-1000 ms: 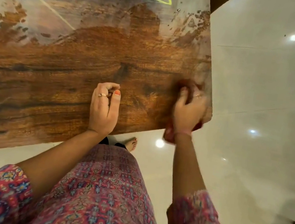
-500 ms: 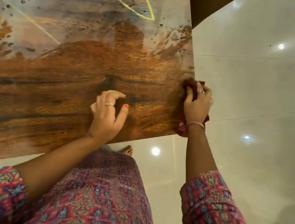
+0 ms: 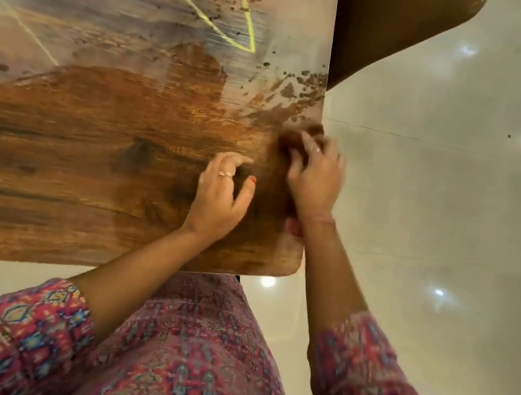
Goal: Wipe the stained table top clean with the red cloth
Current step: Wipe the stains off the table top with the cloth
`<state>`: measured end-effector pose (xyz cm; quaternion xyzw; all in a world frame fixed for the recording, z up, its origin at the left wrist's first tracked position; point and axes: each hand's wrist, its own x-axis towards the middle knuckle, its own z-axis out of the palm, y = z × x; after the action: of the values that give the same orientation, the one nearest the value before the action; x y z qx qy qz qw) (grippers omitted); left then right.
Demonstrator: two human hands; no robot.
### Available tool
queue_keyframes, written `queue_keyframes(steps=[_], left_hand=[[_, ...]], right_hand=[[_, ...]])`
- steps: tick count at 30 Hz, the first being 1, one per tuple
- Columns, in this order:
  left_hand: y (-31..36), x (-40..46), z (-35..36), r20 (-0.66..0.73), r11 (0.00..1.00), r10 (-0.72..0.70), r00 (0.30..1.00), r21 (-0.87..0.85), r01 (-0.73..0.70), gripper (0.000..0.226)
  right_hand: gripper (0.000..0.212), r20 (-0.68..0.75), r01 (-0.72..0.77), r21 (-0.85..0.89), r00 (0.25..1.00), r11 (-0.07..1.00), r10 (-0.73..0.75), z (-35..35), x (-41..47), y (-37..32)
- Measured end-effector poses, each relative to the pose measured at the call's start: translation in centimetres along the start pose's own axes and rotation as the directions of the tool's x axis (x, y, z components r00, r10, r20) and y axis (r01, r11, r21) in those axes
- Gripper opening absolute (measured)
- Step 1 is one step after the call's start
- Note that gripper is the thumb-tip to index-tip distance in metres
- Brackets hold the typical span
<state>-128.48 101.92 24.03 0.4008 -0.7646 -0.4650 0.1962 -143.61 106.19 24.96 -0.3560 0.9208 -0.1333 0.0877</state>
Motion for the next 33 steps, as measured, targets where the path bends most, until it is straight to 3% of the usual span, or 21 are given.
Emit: queue_keyframes(steps=[4, 11, 14, 20, 25, 28, 33], left_hand=[[0.0, 0.4, 1.7, -0.19, 0.993, -0.109, 0.976, 0.031, 0.116, 0.02], [-0.3, 0.5, 2.2, -0.267, 0.994, -0.099, 0.958, 0.027, 0.11, 0.026], [-0.2, 0.5, 2.3, -0.279, 0.993, -0.099, 0.955, 0.036, 0.114, 0.026], [-0.2, 0.2, 2.0, -0.268, 0.993, -0.107, 0.957, 0.02, 0.116, 0.025], [-0.3, 0.1, 1.9, -0.28, 0.994, -0.1, 0.955, 0.019, 0.11, 0.026], [-0.4, 0.2, 1.9, -0.294, 0.995, -0.1, 0.951, 0.0, 0.104, 0.027], [-0.5, 0.2, 1.8, -0.303, 0.994, -0.113, 0.946, -0.042, 0.105, 0.033]], right_hand=[[0.036, 0.063, 0.11, 0.026, 0.992, 0.994, -0.111, 0.3, 9.3, -0.6], [0.038, 0.294, 0.377, 0.071, 0.877, 0.924, -0.38, -2.6, -8.5, 5.0], [0.037, 0.33, 0.465, 0.027, 0.832, 0.885, -0.447, -2.8, -7.8, 5.8], [0.036, 0.091, 0.332, 0.002, 0.939, 0.943, -0.33, -0.6, 10.9, 0.1], [0.039, 0.104, 0.215, -0.059, 0.972, 0.975, -0.208, -0.2, 21.1, -3.7], [0.037, 0.114, 0.288, -0.026, 0.952, 0.957, -0.283, -0.3, 16.2, -3.0], [0.034, 0.286, 0.504, 0.07, 0.817, 0.861, -0.501, -1.5, -0.2, 1.3]])
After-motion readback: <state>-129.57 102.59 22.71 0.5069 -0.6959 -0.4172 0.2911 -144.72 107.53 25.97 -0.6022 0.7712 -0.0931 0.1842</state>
